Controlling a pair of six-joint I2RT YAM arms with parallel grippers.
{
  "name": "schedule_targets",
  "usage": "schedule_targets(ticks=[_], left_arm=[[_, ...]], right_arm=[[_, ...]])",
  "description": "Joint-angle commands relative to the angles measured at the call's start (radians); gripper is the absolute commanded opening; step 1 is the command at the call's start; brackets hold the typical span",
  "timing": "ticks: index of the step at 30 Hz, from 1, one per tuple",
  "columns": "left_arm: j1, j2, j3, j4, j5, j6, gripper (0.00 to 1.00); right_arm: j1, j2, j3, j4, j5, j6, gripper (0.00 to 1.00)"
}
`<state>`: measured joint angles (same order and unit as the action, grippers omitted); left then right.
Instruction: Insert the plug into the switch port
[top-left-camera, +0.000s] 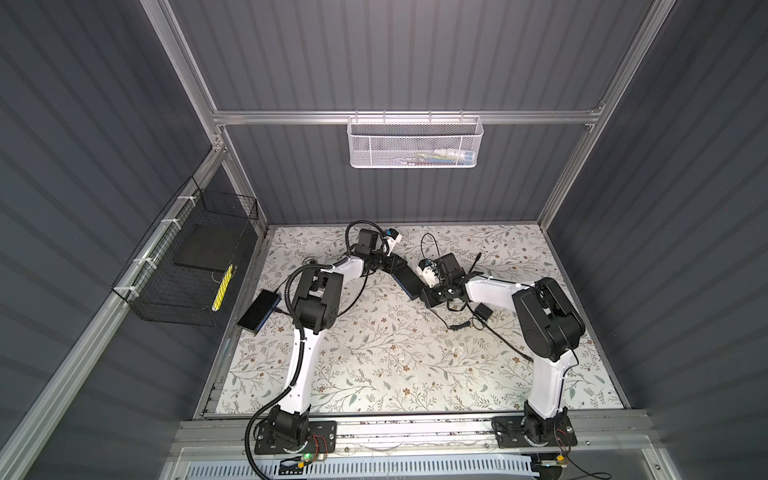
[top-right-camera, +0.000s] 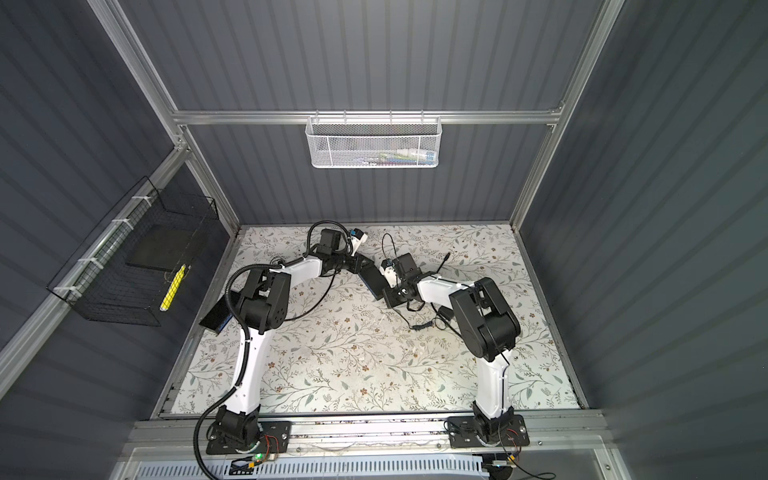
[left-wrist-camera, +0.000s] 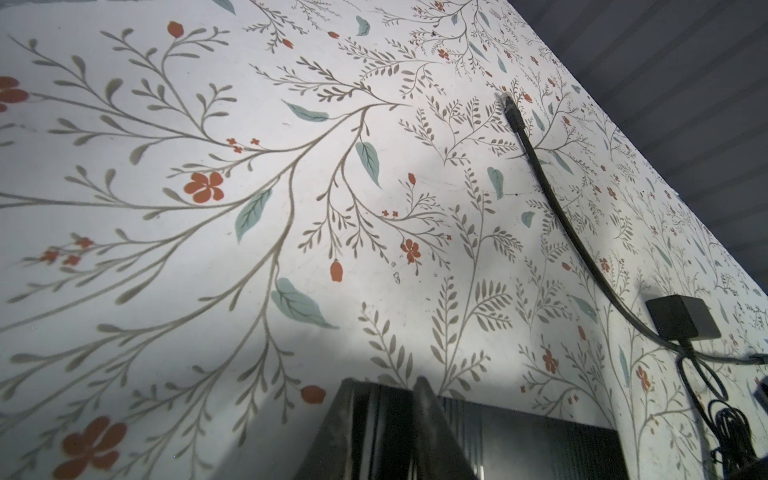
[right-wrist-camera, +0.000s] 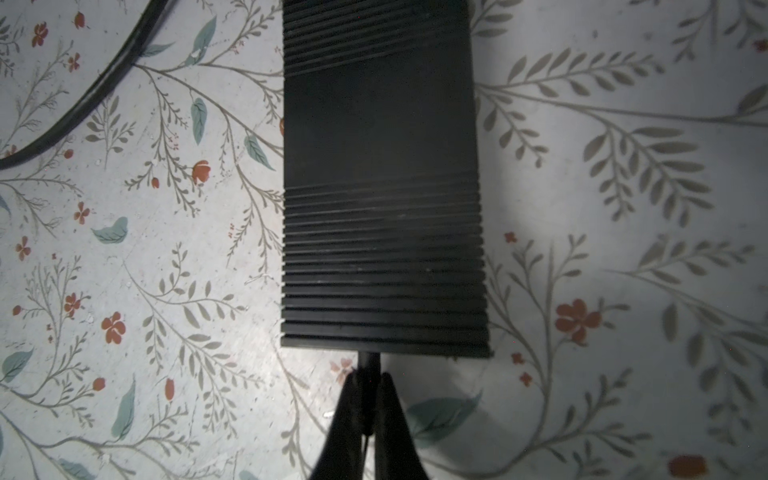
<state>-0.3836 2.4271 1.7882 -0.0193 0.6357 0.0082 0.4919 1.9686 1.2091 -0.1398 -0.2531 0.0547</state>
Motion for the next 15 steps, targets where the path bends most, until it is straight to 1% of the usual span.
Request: schedule_targets(ticks=[1,15], left_arm=[[-0.107,0.023,-0.068,-0.235,0.142,0.014,0.25],[-0.126,0.021,-0.081,-0.234,0.163,0.022,0.25]], right_arm=[[-0.012,0.018,0.084,0.215,0.027,-0.011,0.0],[-0.02,0.025,0.126,0.204,0.025,0.004,0.0]])
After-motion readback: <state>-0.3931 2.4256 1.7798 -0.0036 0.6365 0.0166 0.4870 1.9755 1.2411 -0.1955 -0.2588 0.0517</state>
